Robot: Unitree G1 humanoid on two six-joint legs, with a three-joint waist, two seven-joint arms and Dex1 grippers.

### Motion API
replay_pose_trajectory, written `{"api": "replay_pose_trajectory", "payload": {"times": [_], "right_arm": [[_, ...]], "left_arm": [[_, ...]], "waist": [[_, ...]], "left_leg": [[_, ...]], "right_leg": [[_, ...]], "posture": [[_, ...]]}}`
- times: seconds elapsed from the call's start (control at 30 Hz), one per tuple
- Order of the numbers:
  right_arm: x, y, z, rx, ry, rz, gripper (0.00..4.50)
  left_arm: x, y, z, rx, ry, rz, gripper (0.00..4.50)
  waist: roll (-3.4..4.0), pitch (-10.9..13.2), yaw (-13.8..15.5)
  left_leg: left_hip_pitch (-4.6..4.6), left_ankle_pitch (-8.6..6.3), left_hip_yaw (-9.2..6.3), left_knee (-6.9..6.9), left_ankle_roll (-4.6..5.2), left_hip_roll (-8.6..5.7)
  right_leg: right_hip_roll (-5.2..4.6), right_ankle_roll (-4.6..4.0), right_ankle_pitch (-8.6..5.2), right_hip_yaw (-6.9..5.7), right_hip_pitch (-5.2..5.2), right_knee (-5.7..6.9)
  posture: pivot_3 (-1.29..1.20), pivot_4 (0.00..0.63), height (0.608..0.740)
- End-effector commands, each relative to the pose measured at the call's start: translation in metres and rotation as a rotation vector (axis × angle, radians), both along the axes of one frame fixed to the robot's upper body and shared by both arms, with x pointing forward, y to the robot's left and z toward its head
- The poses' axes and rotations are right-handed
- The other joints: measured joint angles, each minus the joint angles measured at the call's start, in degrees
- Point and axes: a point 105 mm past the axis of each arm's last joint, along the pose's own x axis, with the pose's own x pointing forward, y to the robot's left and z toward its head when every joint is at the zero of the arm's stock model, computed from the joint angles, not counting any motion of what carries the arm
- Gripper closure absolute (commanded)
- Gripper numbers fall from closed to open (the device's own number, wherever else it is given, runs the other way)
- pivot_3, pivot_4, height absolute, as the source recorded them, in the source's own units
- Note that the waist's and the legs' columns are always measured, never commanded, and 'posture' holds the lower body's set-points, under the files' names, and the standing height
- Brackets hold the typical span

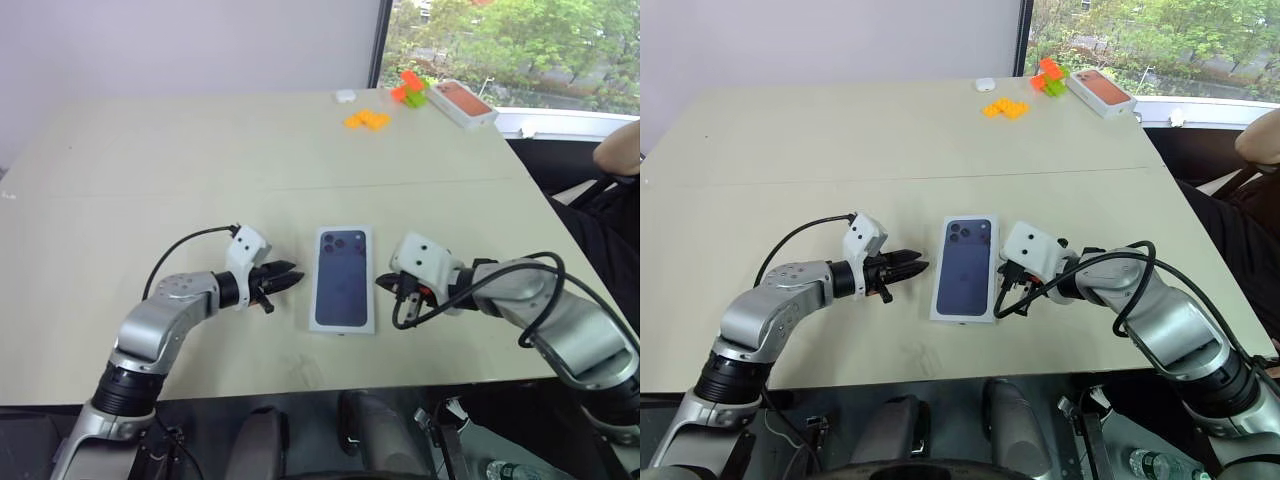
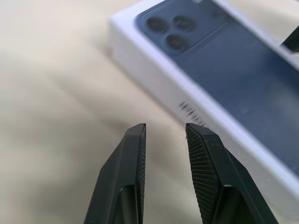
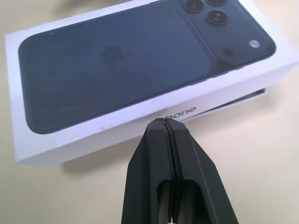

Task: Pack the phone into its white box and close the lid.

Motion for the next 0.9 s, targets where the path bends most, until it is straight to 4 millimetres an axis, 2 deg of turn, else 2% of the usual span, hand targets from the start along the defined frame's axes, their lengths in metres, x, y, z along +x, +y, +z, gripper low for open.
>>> {"api": "replay_pose_trajectory", "payload": {"times": [0.03,0.2,0.4,0.9], "right_arm": [[0.004,0.004,0.011,0.01,-0.058,0.012,4.5],[0.006,0.005,0.01,0.014,-0.06,0.007,4.5],[0.006,0.008,0.01,0.022,-0.061,0.007,4.5],[0.005,0.01,0.012,0.029,-0.063,0.009,4.5]], "left_arm": [[0.004,-0.002,0.011,0.007,-0.065,-0.016,3.05],[-0.003,-0.016,0.008,0.017,-0.063,-0.081,3.05],[-0.003,-0.022,0.0,0.07,-0.072,-0.111,3.05],[0.0,-0.034,0.013,-0.03,-0.074,-0.111,3.05]], "waist": [[0.0,0.0,0.02],[0.0,0.0,0.04],[0.0,0.0,-0.03],[0.0,0.0,0.0]], "left_leg": [[-0.01,0.0,0.0,0.0,0.0,0.0],[-0.02,0.0,0.0,0.0,0.0,-0.01],[0.0,0.0,-0.01,0.0,0.0,0.0],[-0.01,0.0,-0.01,0.0,0.0,0.0]], "right_leg": [[0.0,0.0,0.0,0.0,0.0,-0.01],[-0.03,0.0,0.02,0.02,0.01,-0.04],[-0.02,0.01,0.01,0.02,0.02,-0.04],[-0.03,0.02,0.01,0.01,0.02,-0.04]], "posture": [[0.0,0.15,0.74],[0.0,0.15,0.74],[0.0,0.15,0.74],[0.0,0.15,0.74]]}}
